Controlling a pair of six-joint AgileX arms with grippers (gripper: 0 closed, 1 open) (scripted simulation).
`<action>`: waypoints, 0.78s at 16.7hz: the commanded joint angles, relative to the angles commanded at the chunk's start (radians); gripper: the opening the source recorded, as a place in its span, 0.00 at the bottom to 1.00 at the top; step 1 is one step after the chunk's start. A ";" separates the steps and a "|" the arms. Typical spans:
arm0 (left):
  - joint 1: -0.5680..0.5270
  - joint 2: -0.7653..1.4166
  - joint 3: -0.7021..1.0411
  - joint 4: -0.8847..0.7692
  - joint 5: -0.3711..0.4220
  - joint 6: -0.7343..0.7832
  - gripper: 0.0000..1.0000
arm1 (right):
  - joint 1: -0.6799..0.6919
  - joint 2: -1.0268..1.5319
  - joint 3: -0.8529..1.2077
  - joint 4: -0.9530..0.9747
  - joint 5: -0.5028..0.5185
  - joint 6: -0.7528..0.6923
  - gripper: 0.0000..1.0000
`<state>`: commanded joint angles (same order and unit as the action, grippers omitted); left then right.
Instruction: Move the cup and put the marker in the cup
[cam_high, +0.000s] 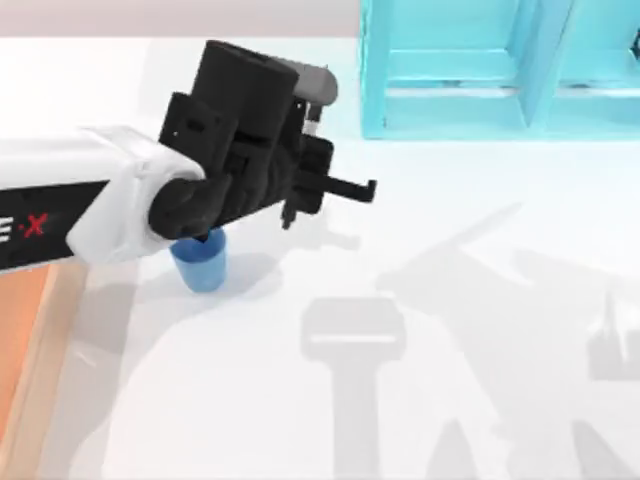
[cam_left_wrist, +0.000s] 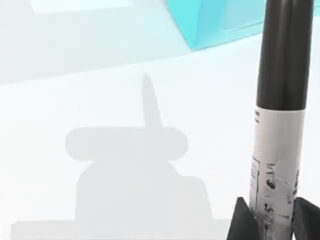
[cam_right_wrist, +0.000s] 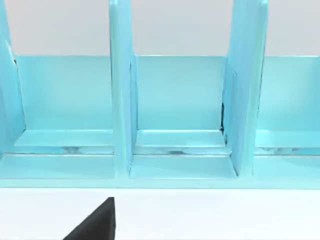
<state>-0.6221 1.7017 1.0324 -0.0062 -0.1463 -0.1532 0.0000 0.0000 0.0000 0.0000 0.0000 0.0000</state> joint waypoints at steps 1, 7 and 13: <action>0.019 -0.039 -0.074 0.106 0.004 0.016 0.00 | 0.000 0.000 0.000 0.000 0.000 0.000 1.00; 0.112 -0.261 -0.491 0.709 0.028 0.107 0.00 | 0.000 0.000 0.000 0.000 0.000 0.000 1.00; 0.160 -0.413 -0.782 1.128 0.046 0.170 0.00 | 0.000 0.000 0.000 0.000 0.000 0.000 1.00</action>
<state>-0.4619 1.2892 0.2504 1.1222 -0.1002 0.0172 0.0000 0.0000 0.0000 0.0000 0.0000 0.0000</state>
